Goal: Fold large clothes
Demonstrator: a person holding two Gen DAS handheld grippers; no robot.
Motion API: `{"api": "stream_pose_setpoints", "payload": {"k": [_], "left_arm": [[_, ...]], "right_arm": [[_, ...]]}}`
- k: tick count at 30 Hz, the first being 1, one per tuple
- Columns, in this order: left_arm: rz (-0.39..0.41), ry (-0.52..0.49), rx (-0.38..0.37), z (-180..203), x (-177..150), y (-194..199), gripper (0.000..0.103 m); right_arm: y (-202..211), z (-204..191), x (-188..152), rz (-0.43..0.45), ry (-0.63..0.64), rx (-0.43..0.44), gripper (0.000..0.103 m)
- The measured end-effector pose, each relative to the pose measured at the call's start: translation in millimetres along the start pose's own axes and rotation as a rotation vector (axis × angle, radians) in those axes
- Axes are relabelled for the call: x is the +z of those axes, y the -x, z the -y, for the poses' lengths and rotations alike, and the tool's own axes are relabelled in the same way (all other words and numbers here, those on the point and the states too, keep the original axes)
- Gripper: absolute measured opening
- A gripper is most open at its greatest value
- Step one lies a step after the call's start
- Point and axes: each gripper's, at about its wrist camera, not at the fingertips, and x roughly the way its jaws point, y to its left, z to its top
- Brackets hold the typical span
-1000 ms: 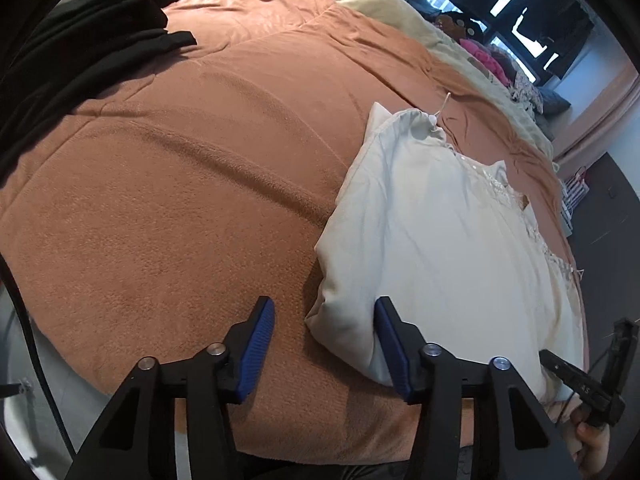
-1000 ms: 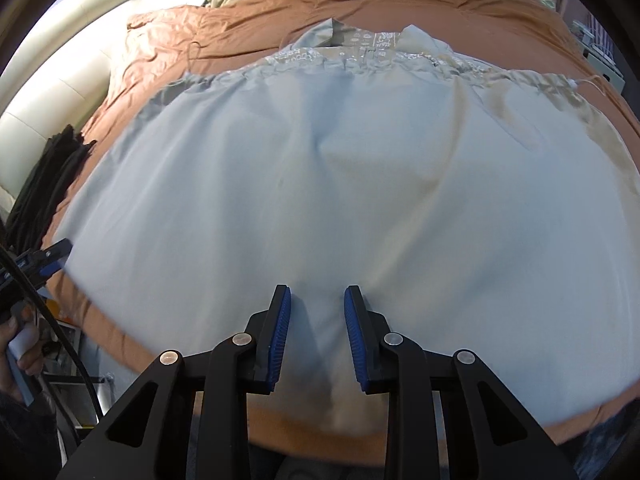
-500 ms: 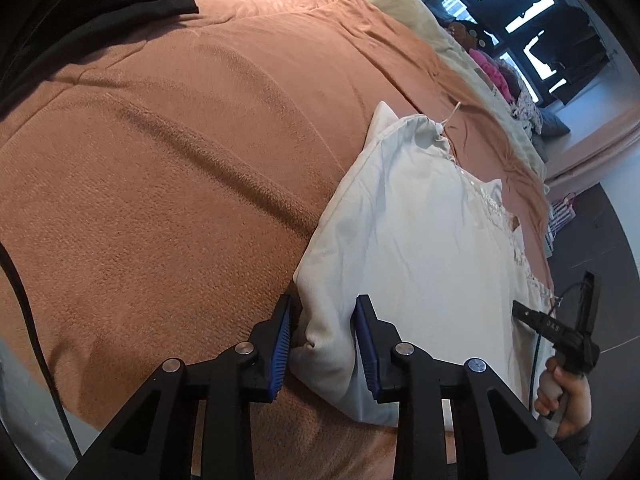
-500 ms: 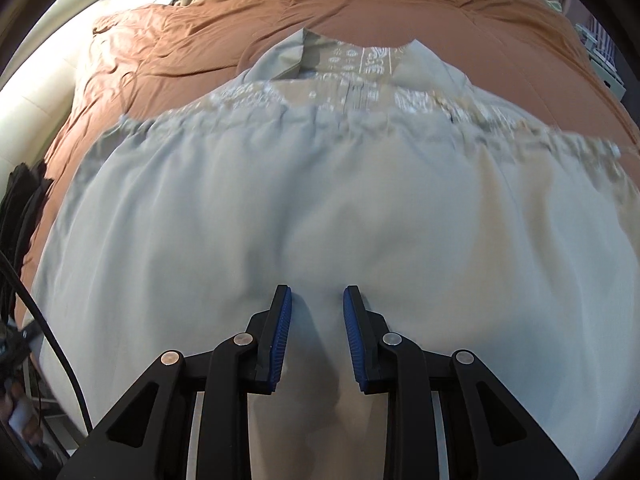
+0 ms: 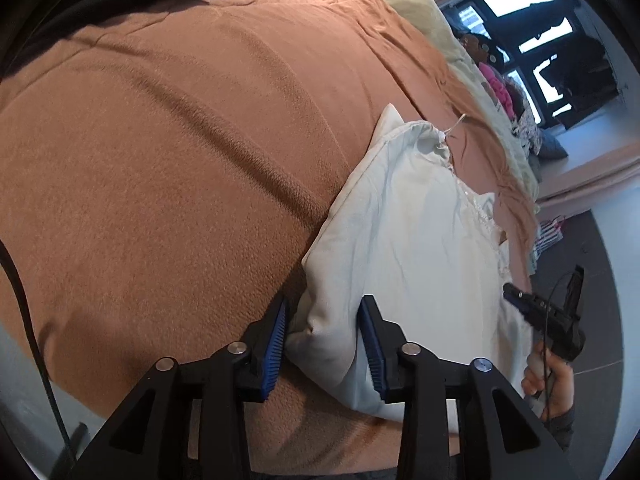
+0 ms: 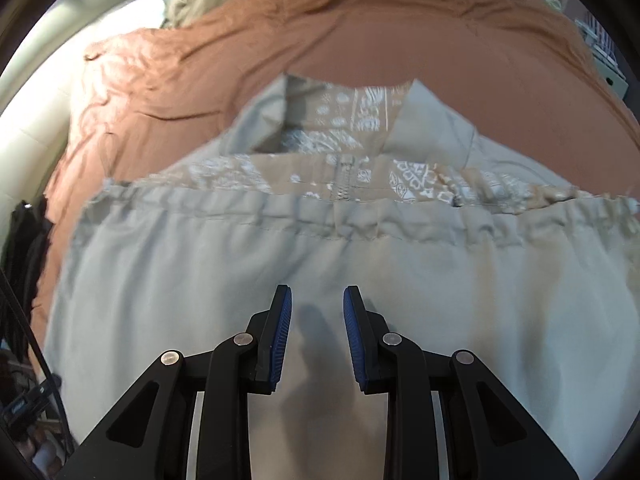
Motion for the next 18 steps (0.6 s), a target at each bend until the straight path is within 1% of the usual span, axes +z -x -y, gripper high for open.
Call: {"api": "stream_pose_setpoints", "payload": {"k": [4, 11, 16, 18], "left_arm": [[0.001, 0.046, -0.032, -3, 0, 0, 0.046], [-0.011, 0.059, -0.018, 3, 4, -8, 0.046], [-0.023, 0.097, -0.049, -3, 2, -1, 0.046], [-0.027, 0.120, -0.069, -8, 1, 0, 0.048]], "right_arm": [[28, -2, -24, 0.016, 0.020, 0.019, 0.024], [59, -2, -71, -0.004, -0.003, 0.085, 0.024], [72, -6, -104, -0.019, -0.012, 0.139, 0.024], [73, -7, -118, -0.029, -0.003, 0.147, 0.024]]}}
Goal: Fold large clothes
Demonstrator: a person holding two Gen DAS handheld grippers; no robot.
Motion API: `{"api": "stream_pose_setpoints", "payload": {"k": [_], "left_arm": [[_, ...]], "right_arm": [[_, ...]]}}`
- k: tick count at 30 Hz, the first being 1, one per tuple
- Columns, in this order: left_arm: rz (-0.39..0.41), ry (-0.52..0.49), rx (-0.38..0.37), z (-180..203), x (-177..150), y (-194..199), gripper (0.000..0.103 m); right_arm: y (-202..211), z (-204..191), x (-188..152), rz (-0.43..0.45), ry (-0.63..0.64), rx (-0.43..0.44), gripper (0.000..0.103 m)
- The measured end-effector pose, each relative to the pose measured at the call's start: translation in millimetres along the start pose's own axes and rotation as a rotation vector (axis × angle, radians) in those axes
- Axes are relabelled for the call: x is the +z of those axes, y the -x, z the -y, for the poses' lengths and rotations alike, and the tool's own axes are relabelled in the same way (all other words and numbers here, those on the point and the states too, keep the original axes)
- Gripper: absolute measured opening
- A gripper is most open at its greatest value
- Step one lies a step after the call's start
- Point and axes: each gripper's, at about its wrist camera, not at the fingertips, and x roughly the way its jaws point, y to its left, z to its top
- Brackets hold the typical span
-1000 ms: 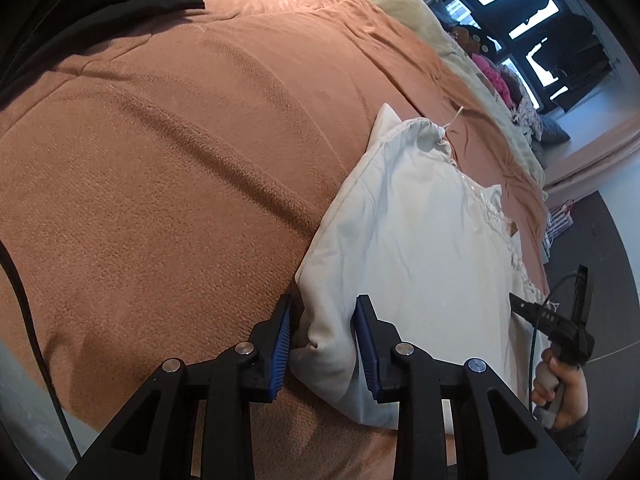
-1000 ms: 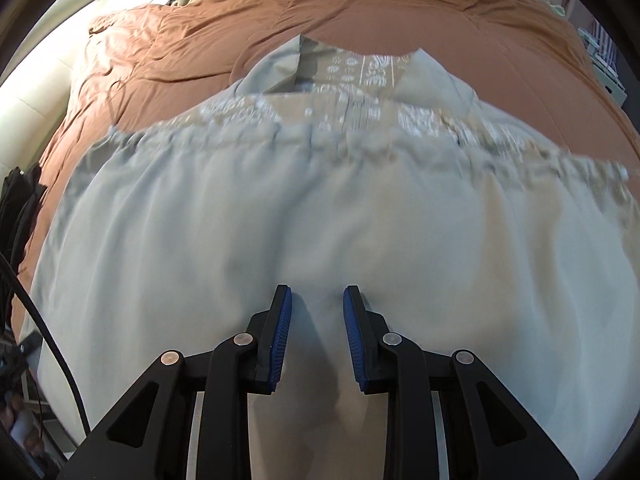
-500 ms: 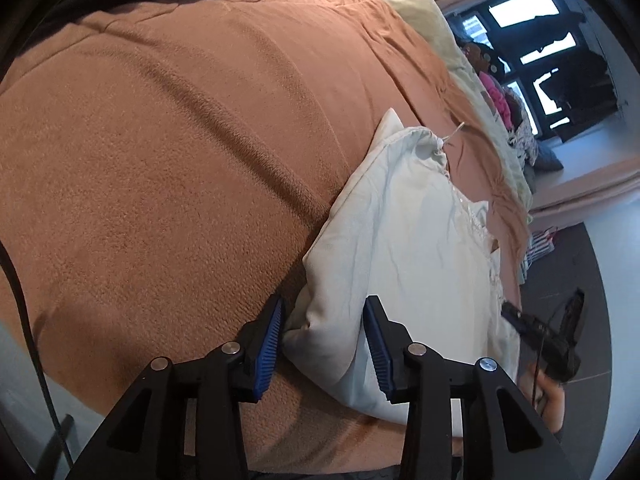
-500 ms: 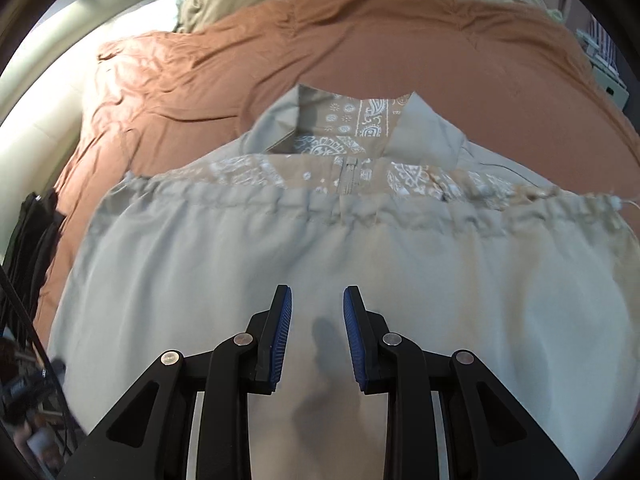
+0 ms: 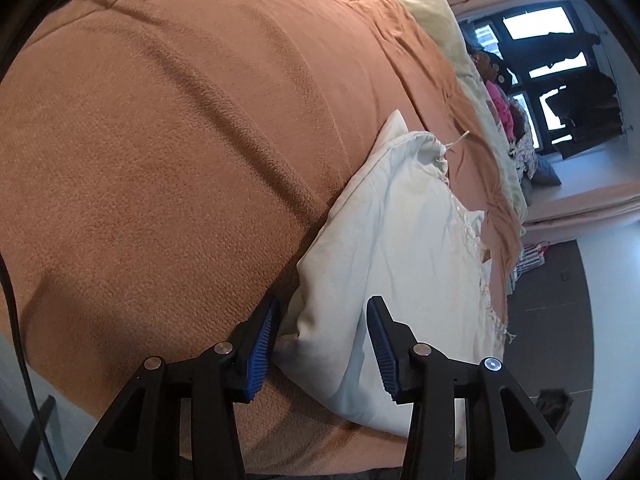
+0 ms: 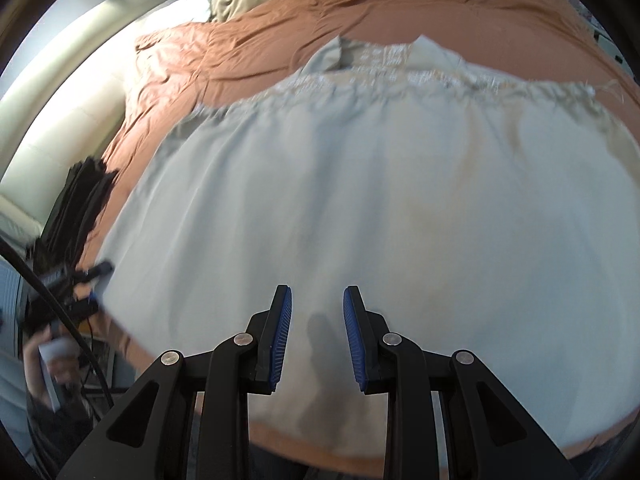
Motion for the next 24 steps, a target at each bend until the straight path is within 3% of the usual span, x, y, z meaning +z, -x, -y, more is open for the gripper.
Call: {"api": "stream_pose_setpoints", "payload": {"k": [6, 10, 13, 16, 20, 21, 22, 24], "left_arm": [[-0.012, 0.008, 0.021, 5, -6, 5, 0.048], [-0.034, 0.067, -0.001, 1, -13, 9, 0.048], [-0.029, 0.068, -0.006, 1, -15, 6, 0.053], [-0.004, 0.109, -0.043, -1, -14, 3, 0.059], [0.049, 0.106, -0.045, 3, -12, 1, 0.059], [0.061, 0.104, -0.041, 4, -12, 2, 0.053], [0.070, 0.098, -0.030, 6, -12, 4, 0.039], [0.076, 0.091, -0.038, 9, -12, 7, 0.031]], "right_arm": [[0, -1, -32, 0.011, -0.015, -0.020, 0.024], [7, 1, -44, 0.039, -0.026, -0.025, 0.024], [9, 2, -51, 0.045, -0.036, -0.017, 0.024], [10, 0, -56, 0.051, -0.047, -0.011, 0.024], [13, 4, -57, 0.055, -0.076, 0.005, 0.024], [13, 5, -57, 0.056, -0.080, 0.006, 0.024], [13, 5, -57, 0.058, -0.084, 0.005, 0.024], [15, 4, -58, 0.062, -0.091, 0.000, 0.024]]}}
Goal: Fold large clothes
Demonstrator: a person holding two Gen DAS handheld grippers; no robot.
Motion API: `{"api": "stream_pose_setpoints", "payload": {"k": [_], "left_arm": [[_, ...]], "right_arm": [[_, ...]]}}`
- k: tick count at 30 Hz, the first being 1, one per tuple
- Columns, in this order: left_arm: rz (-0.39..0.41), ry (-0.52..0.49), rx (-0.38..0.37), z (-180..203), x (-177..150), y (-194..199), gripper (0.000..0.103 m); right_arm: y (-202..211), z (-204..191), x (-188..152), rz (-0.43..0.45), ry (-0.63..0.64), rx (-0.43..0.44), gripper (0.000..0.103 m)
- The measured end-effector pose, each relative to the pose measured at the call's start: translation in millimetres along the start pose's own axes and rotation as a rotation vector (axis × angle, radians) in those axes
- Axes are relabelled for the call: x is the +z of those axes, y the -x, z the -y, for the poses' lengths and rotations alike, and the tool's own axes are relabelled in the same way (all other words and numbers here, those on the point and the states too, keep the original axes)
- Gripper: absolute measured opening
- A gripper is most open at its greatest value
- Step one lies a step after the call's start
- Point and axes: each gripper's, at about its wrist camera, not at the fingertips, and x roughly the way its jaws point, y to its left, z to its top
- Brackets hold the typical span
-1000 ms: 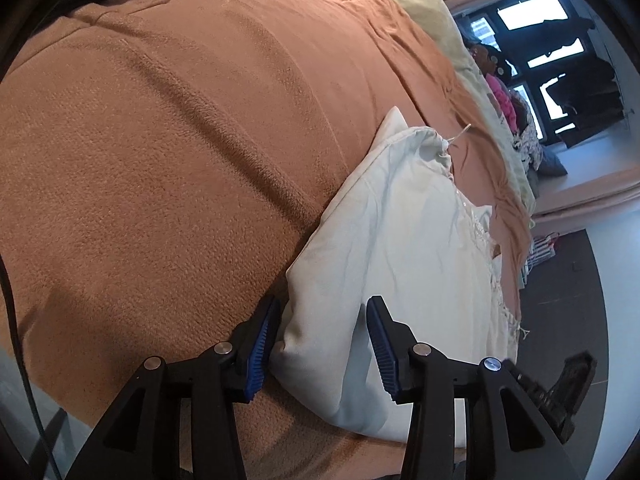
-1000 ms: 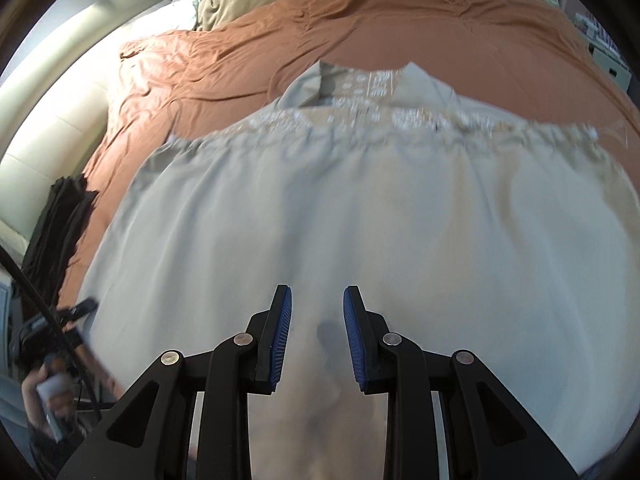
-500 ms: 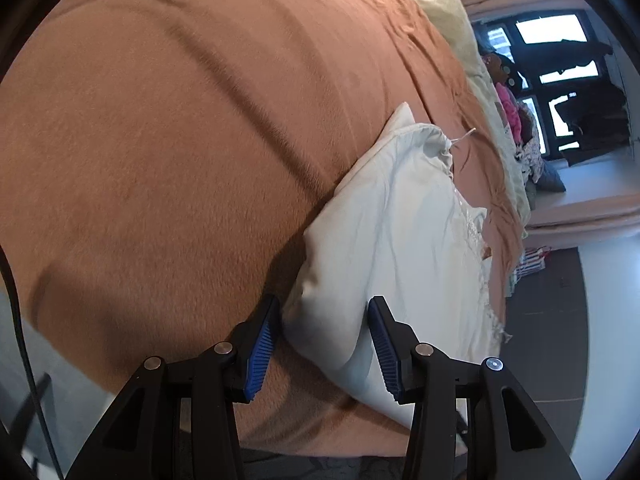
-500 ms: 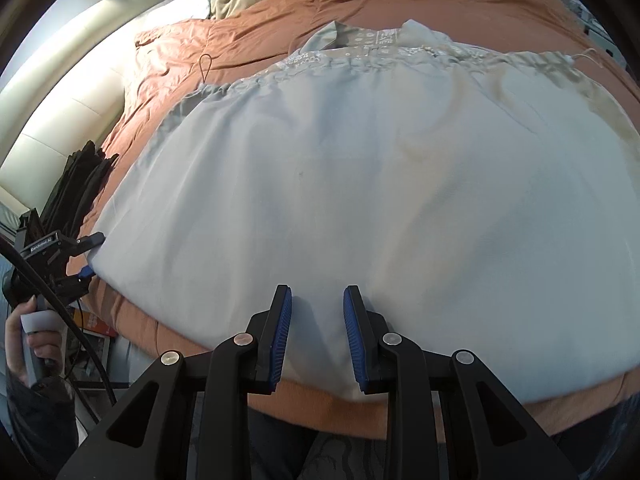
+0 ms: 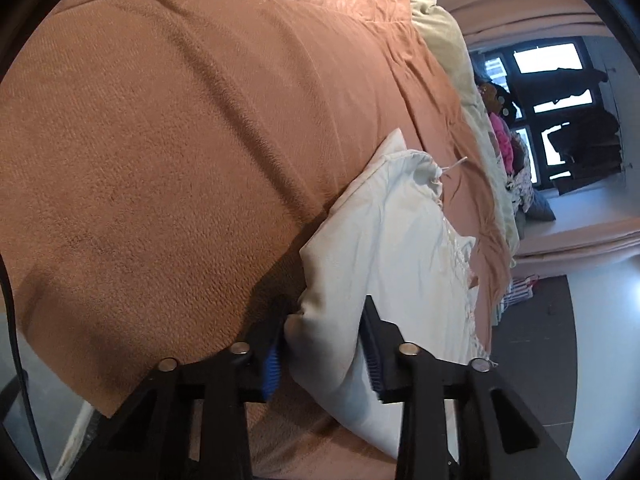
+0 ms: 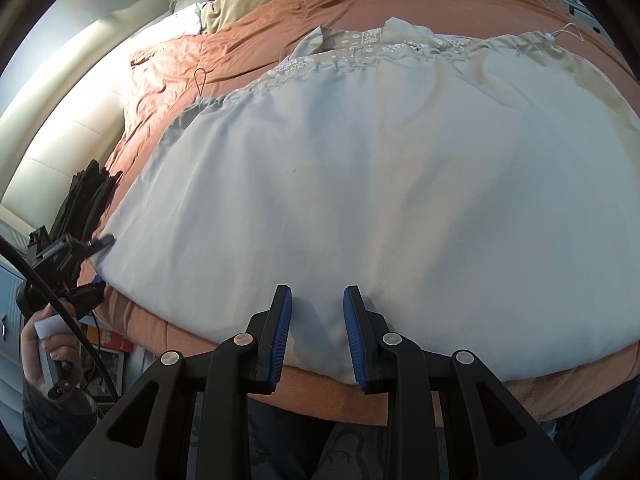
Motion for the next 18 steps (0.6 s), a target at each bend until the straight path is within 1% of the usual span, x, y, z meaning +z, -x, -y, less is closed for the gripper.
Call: {"api": "stream_pose_setpoints", "payload": {"k": [1, 3, 5, 7, 11, 18], "left_arm": [[0.005, -0.011, -0.011, 3, 0, 3, 0.026], [0.018, -0.058, -0.008, 14, -2, 10, 0.022], [0.036, -0.103, -0.021, 30, -3, 16, 0.019], [0.048, -0.137, -0.054, 47, -4, 24, 0.018], [0.053, -0.216, -0.135, 92, -5, 37, 0.016], [0.018, -0.337, -0.266, 172, -18, 42, 0.012]], "right_arm": [[0, -1, -1, 0.001, -0.001, -0.007, 0.024], [-1, -3, -3, -0.001, 0.004, -0.023, 0.024], [-5, -3, -4, -0.003, 0.001, -0.027, 0.024], [-6, -1, -3, -0.005, -0.010, -0.020, 0.023], [-12, 8, -2, -0.013, -0.034, -0.007, 0.017], [-16, 18, -3, -0.010, -0.053, 0.030, 0.016]]}}
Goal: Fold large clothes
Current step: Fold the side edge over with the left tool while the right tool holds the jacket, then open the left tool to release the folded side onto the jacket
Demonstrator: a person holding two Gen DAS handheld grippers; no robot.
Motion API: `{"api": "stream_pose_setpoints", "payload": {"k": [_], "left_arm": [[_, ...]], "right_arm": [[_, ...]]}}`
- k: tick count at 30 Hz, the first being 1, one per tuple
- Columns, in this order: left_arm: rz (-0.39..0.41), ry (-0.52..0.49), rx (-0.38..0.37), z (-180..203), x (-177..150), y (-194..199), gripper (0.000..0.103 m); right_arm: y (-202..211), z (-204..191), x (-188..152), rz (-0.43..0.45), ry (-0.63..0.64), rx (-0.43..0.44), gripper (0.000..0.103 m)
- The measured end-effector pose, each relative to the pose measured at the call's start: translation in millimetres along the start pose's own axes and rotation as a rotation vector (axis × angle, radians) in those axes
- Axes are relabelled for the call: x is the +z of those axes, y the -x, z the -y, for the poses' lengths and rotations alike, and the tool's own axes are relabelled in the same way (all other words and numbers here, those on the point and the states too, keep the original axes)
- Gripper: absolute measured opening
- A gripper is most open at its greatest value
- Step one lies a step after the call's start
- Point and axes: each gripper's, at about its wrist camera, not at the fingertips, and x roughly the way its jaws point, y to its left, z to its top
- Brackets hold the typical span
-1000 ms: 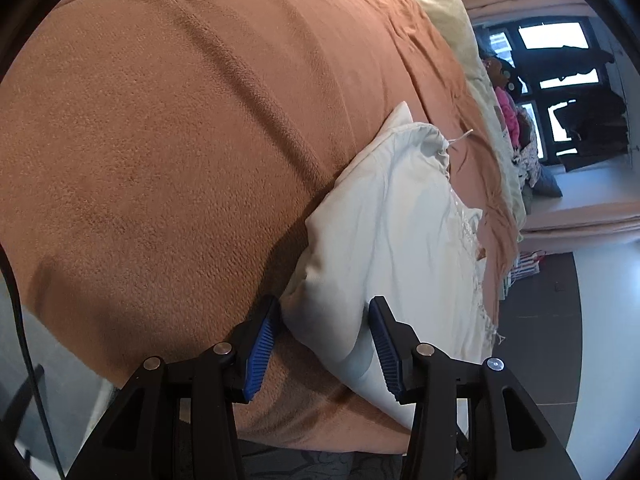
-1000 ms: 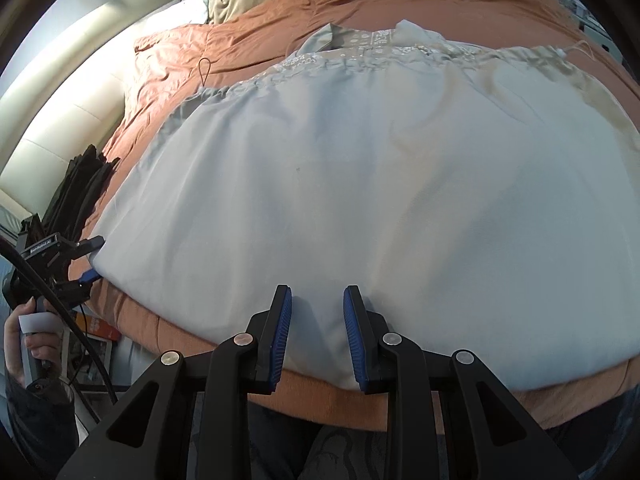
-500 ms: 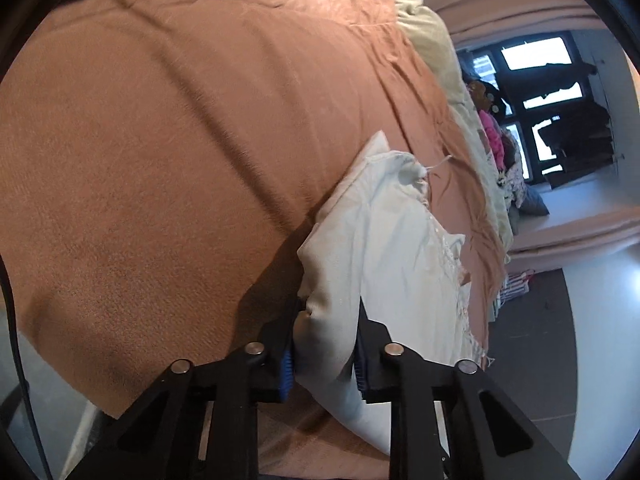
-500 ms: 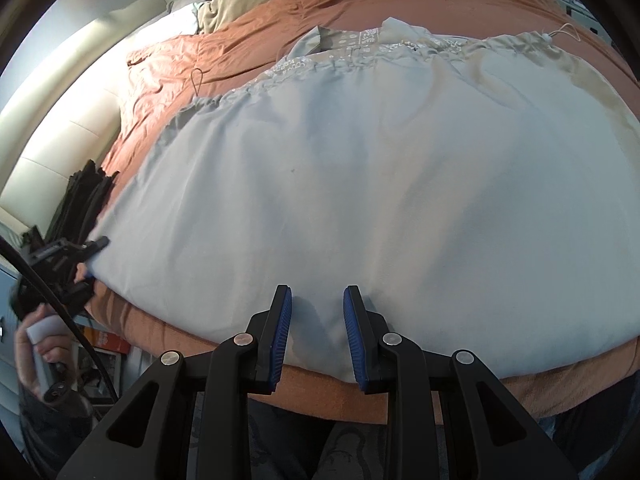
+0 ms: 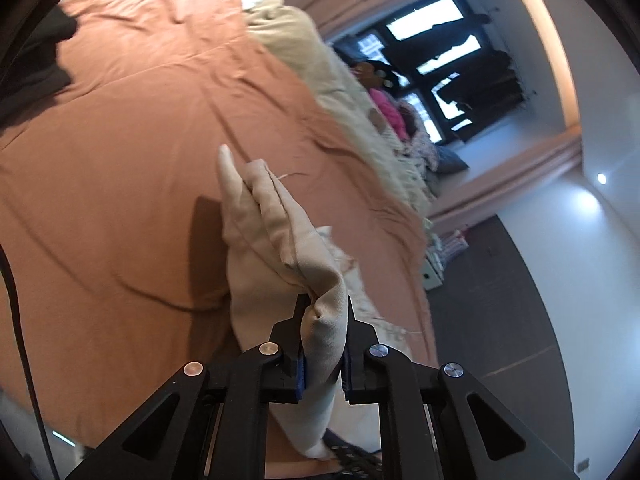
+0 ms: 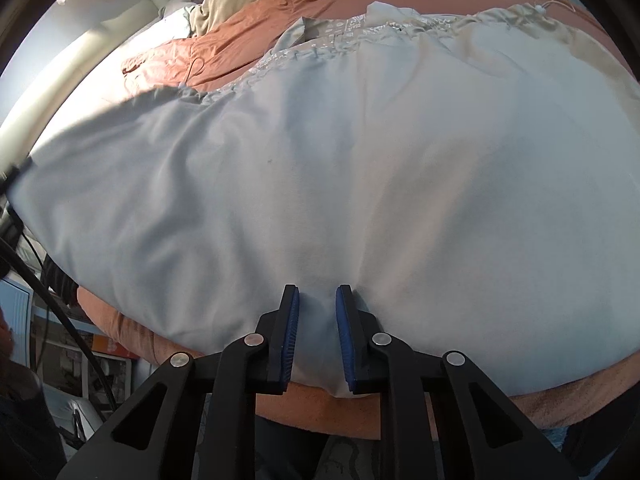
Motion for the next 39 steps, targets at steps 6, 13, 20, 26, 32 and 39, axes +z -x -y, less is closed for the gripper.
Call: {"api": "stream_pose_setpoints", "payload": {"k": [6, 13, 20, 26, 32, 39], "left_arm": [[-0.047, -0.105, -0.086, 70, 2, -24, 0.012], [-0.131, -0.213, -0.154, 145, -9, -67, 0.011], [-0.274, -0.320, -0.228, 228, -50, -141, 0.011], [-0.495, -0.382, -0.276, 280, -130, -232, 0.012], [-0.697, -0.476, -0.212, 282, -190, -281, 0.044], [-0.539, -0.447, -0.072, 220, -139, -249, 0.071]], "right_arm": [[5, 11, 1, 0.000, -0.037, 0.068, 0.016], [57, 47, 3, 0.106, -0.090, 0.117, 0.016], [120, 100, -13, 0.220, -0.178, 0.101, 0.016], [167, 162, -46, 0.285, -0.294, 0.029, 0.016], [189, 218, -75, 0.303, -0.439, 0.042, 0.022], [187, 241, -74, 0.337, -0.497, 0.131, 0.067]]}}
